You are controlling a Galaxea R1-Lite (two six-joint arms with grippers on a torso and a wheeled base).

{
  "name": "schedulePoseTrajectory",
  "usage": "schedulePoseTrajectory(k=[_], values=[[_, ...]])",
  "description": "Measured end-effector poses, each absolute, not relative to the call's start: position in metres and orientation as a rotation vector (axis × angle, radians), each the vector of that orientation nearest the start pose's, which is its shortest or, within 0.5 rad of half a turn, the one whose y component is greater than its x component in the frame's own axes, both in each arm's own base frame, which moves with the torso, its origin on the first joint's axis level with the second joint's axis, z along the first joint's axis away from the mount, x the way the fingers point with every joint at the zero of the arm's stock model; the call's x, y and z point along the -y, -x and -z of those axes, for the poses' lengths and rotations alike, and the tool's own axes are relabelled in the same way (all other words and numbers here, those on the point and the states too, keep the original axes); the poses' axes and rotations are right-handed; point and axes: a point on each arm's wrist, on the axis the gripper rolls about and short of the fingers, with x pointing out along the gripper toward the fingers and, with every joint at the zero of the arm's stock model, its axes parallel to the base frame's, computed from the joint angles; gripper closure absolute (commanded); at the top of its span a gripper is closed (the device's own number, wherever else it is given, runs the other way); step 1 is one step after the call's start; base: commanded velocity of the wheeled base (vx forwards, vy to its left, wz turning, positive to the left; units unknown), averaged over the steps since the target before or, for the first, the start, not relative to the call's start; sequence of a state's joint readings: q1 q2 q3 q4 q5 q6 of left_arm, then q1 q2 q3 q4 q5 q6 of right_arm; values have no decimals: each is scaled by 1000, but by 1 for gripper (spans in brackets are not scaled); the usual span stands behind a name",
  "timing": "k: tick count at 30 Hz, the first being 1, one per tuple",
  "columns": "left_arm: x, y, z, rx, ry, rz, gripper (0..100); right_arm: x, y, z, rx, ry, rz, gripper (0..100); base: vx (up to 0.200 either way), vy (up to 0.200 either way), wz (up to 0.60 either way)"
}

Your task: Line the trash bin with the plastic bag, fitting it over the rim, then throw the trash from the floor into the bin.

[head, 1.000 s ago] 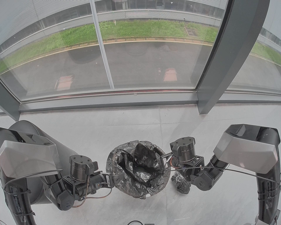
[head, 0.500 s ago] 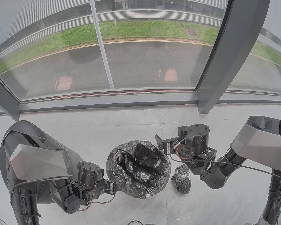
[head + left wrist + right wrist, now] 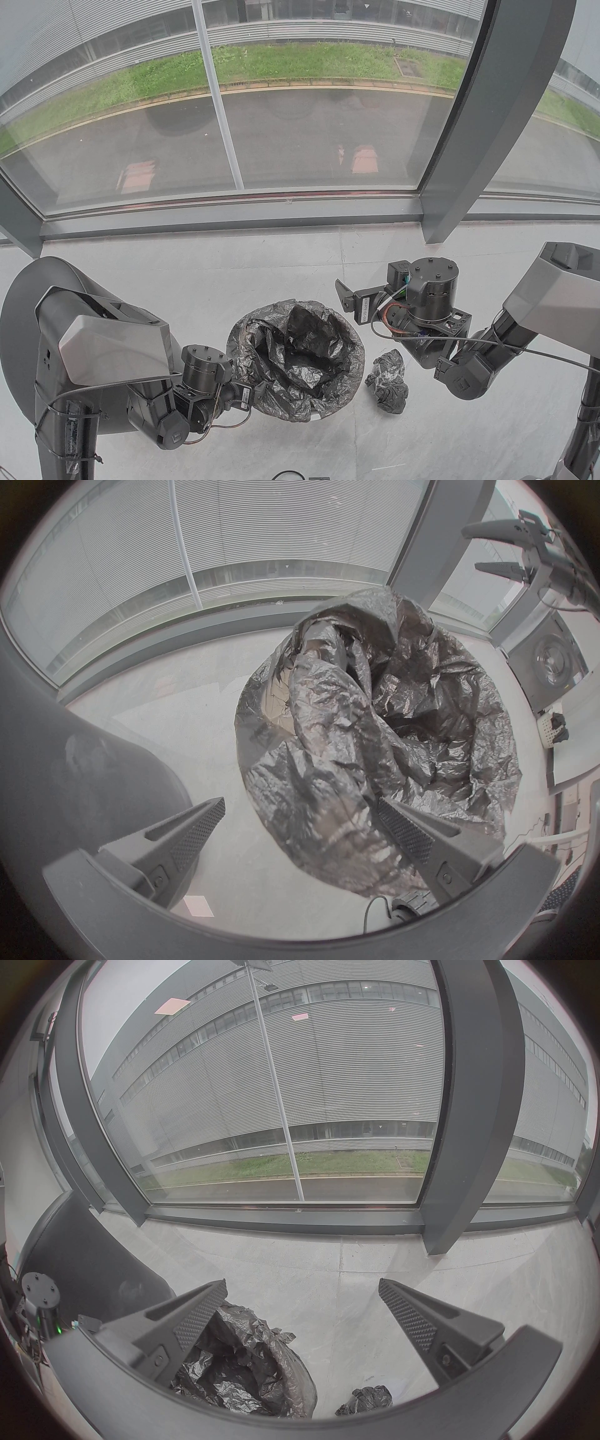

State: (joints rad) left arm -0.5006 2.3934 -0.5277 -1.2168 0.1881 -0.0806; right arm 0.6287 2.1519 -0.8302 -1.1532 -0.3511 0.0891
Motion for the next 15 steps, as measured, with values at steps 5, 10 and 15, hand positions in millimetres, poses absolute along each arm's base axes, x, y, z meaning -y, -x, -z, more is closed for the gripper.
schedulePoseTrajectory(k=[5, 10, 15], values=[[154, -291, 54, -617, -181, 269, 0, -217, -312, -83, -161, -9, -271, 0, 0, 0, 0], [157, -293, 60, -618, -202, 259, 0, -218, -313, -83, -161, -9, -273, 0, 0, 0, 0], [158, -294, 60, -608, -197, 258, 0, -218, -313, -83, -163, -9, -272, 0, 0, 0, 0]])
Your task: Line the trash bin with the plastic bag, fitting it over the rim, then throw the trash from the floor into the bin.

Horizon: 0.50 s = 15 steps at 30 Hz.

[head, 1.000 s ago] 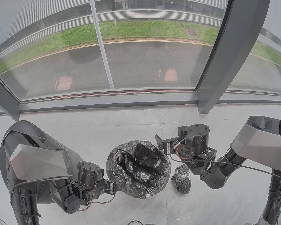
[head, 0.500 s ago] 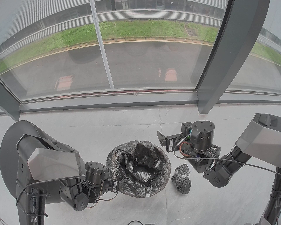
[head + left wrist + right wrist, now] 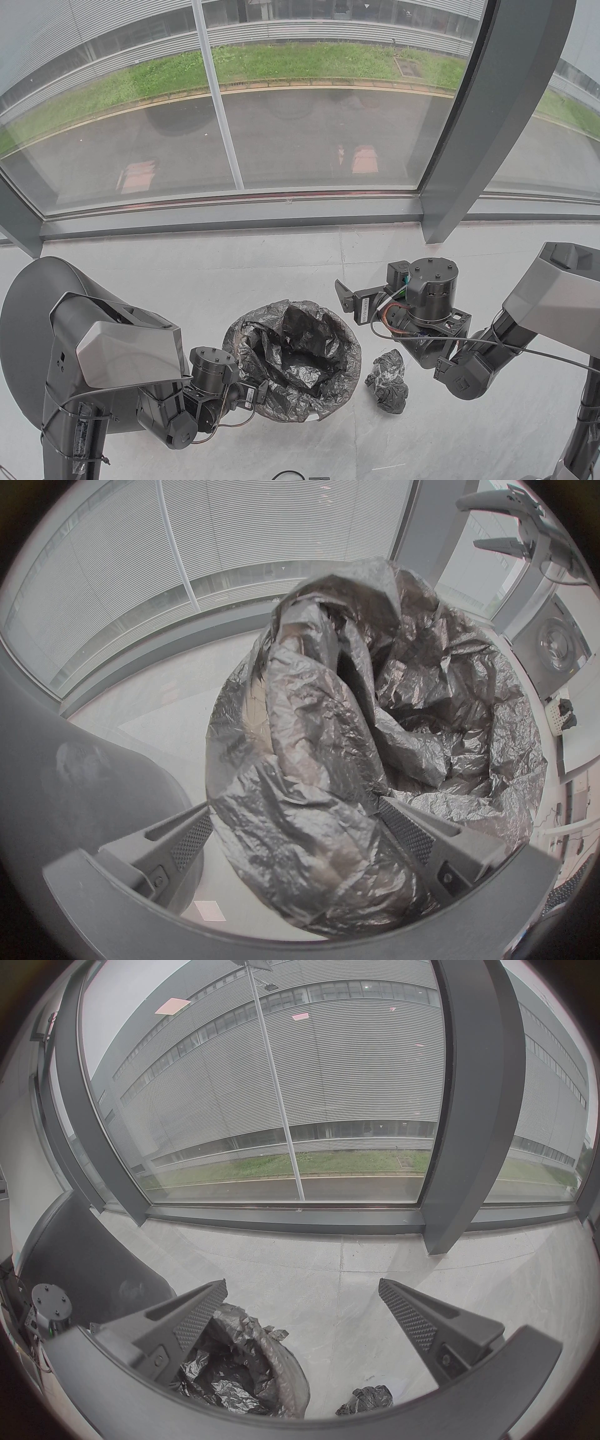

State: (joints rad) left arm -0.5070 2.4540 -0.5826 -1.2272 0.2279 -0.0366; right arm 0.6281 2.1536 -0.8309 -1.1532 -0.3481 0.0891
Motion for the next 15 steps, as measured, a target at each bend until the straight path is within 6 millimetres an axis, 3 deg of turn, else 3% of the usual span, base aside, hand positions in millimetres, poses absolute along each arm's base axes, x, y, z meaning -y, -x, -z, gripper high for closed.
schedulePoseTrajectory(k=[7, 15], values=[[159, -294, 49, -581, -160, 256, 0, -218, -313, -82, -163, -8, -272, 0, 0, 0, 0], [165, -289, 19, -510, -132, 280, 0, -218, -313, -82, -164, -8, -272, 0, 0, 0, 0]])
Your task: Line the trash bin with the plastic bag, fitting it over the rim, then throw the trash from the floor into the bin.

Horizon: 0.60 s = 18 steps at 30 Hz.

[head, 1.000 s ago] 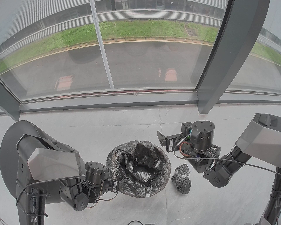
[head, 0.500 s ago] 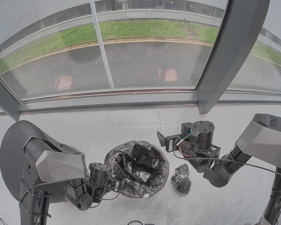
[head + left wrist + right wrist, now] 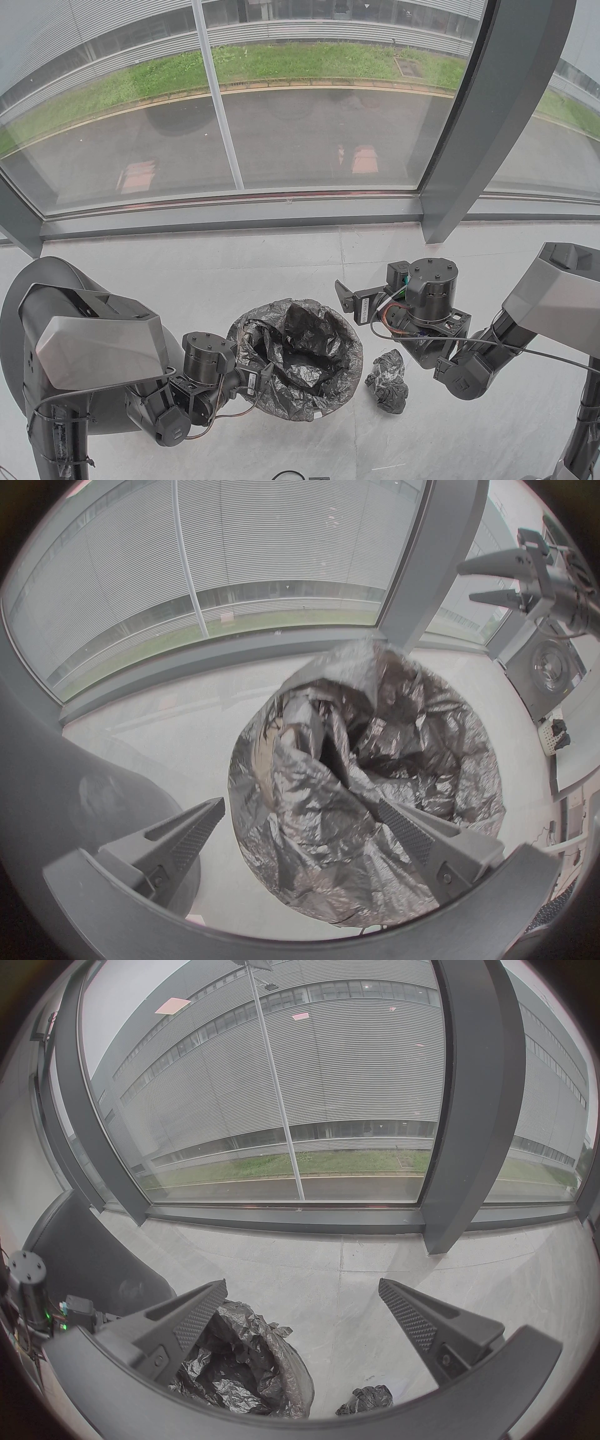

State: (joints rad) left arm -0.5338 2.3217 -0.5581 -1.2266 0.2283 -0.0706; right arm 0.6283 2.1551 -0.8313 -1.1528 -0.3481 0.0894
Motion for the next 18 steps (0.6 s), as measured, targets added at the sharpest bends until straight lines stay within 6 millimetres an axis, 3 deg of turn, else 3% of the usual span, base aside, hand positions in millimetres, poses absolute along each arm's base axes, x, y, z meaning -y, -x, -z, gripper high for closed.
schedulePoseTrajectory(k=[13, 18], values=[[169, -289, -11, -423, -94, 295, 0, -218, -314, -81, -165, -7, -271, 0, 0, 0, 0], [176, -302, -18, -370, -74, 288, 0, -219, -315, -78, -170, -5, -271, 0, 0, 0, 0]])
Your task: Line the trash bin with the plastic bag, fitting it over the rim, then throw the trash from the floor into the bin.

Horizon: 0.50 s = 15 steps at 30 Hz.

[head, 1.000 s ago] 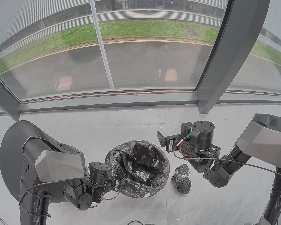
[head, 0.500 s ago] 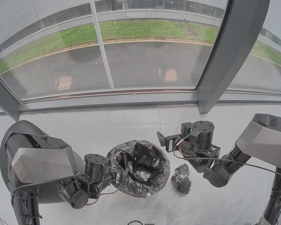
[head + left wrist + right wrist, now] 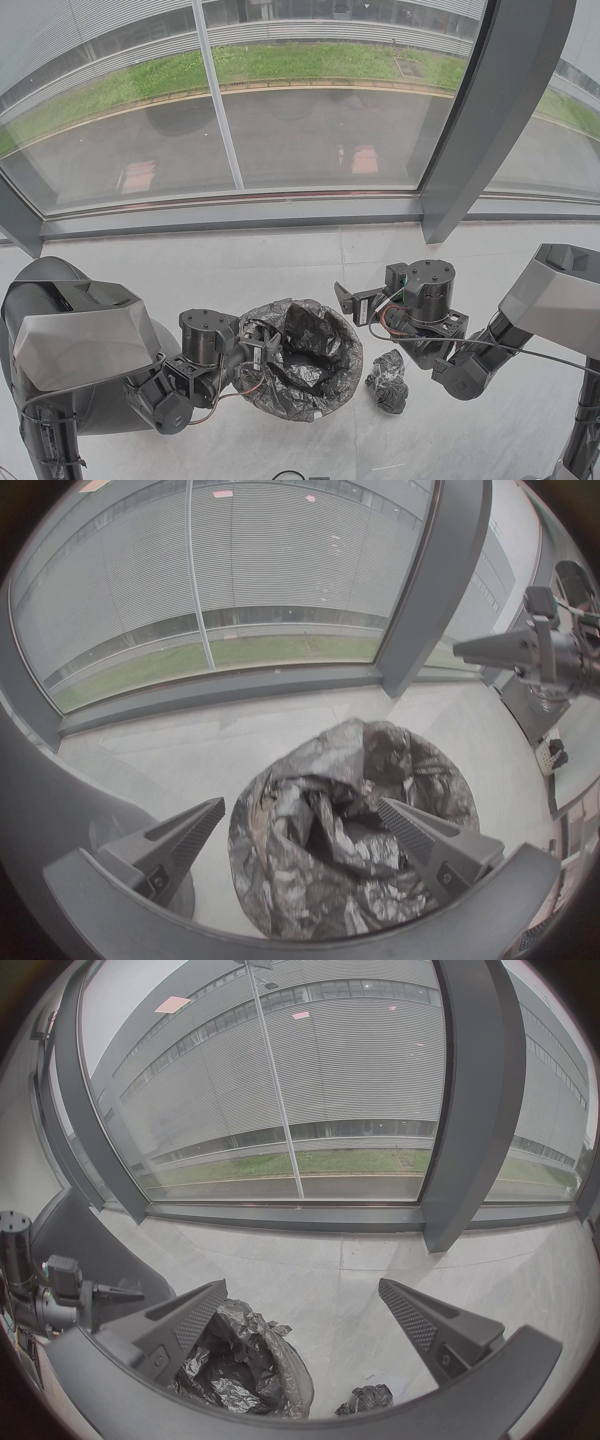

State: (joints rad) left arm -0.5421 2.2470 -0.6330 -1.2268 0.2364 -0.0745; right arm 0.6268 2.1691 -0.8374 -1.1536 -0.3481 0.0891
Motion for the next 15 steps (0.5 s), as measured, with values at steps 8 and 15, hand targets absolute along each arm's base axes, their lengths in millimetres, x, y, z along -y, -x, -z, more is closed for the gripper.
schedulePoseTrajectory(k=[8, 15], values=[[190, -335, -21, -307, -57, 264, 0, -219, -316, -74, -178, 0, -271, 0, 0, 0, 0], [192, -353, -3, -304, -84, 207, 0, -219, -317, -73, -180, 1, -271, 0, 0, 0, 0]])
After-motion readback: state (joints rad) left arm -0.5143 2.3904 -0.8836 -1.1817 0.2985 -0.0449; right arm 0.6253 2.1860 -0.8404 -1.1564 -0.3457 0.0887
